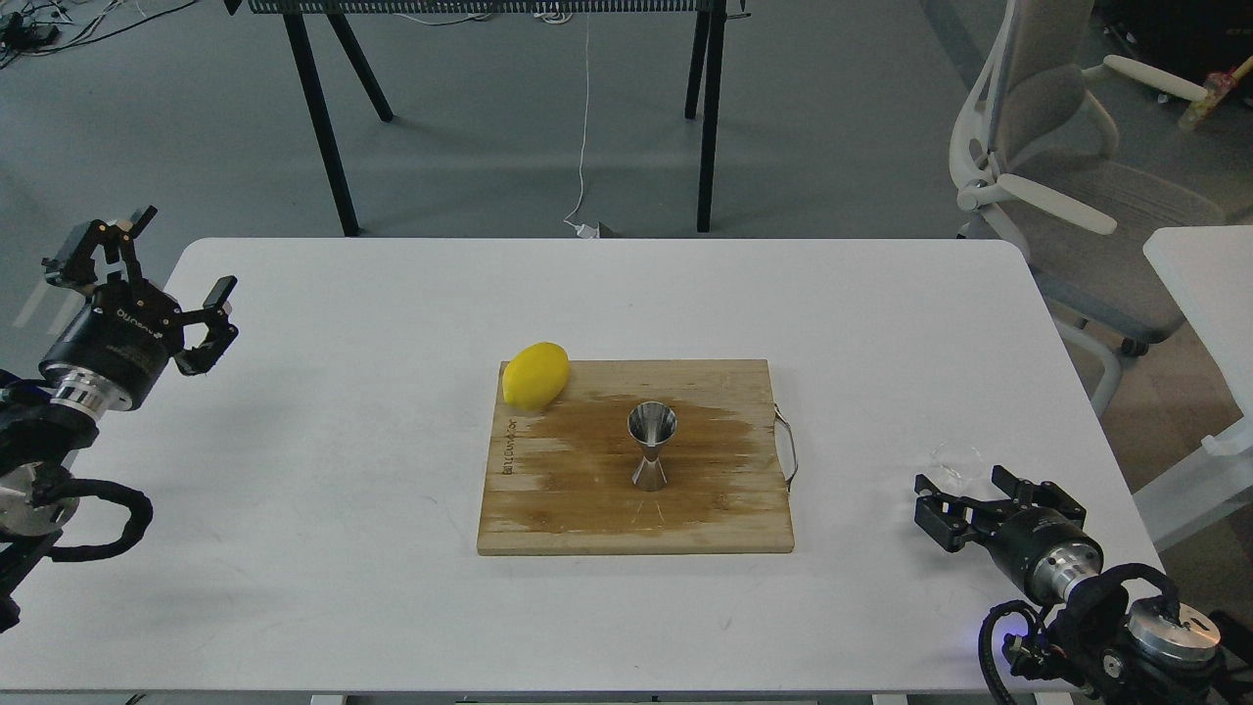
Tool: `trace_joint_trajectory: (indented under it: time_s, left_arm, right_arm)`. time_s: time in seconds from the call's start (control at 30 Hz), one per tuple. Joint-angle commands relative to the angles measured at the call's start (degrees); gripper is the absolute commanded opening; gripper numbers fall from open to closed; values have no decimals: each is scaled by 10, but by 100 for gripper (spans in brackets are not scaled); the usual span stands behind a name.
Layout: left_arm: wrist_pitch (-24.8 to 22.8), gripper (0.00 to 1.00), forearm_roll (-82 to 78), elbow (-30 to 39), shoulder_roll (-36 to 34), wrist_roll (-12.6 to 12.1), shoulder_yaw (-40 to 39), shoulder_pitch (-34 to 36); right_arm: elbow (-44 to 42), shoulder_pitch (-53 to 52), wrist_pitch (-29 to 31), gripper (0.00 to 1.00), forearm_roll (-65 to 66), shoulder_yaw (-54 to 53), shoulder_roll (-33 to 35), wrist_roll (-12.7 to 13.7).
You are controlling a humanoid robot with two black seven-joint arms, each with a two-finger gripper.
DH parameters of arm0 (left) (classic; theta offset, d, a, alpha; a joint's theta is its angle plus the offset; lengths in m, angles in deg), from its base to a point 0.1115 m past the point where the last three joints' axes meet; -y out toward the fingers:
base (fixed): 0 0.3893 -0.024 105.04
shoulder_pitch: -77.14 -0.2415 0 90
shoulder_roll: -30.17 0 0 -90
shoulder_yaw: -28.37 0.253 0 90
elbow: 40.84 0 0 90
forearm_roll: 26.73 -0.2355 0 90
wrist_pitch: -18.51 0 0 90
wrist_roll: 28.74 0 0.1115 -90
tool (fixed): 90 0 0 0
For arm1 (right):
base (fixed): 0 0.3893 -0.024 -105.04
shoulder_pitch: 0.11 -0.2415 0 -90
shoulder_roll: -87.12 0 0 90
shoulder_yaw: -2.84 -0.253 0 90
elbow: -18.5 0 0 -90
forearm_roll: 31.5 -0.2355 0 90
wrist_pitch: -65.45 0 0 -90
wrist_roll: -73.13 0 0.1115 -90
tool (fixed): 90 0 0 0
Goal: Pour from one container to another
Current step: 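Reach the right gripper to the clear glass cup and grasp it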
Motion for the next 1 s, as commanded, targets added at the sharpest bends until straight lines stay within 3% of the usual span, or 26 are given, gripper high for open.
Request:
trace_joint_trajectory:
  time_s: [0.0, 0.23, 0.43, 0.73, 0.97]
  left_arm:
    - [0, 100, 0, 0, 0, 0, 0, 0]
    - [0, 100, 0, 0, 0, 0, 0, -1]
    - [0, 100, 1, -8, 1, 0, 0, -4]
    - [0, 100, 1, -9, 1, 0, 0, -6]
    - [0, 100, 1, -8, 12, 0, -1, -5]
  right_arm:
    - [-9, -6, -3, 86, 7, -1, -9, 0]
    - [-9, -7, 1, 49, 30, -1, -17, 0]
    - [-8, -6, 9, 32, 32, -1, -17, -1]
    - [34, -34, 47, 30, 52, -7, -5, -1]
    - [81, -184, 36, 29, 246, -1, 5, 6]
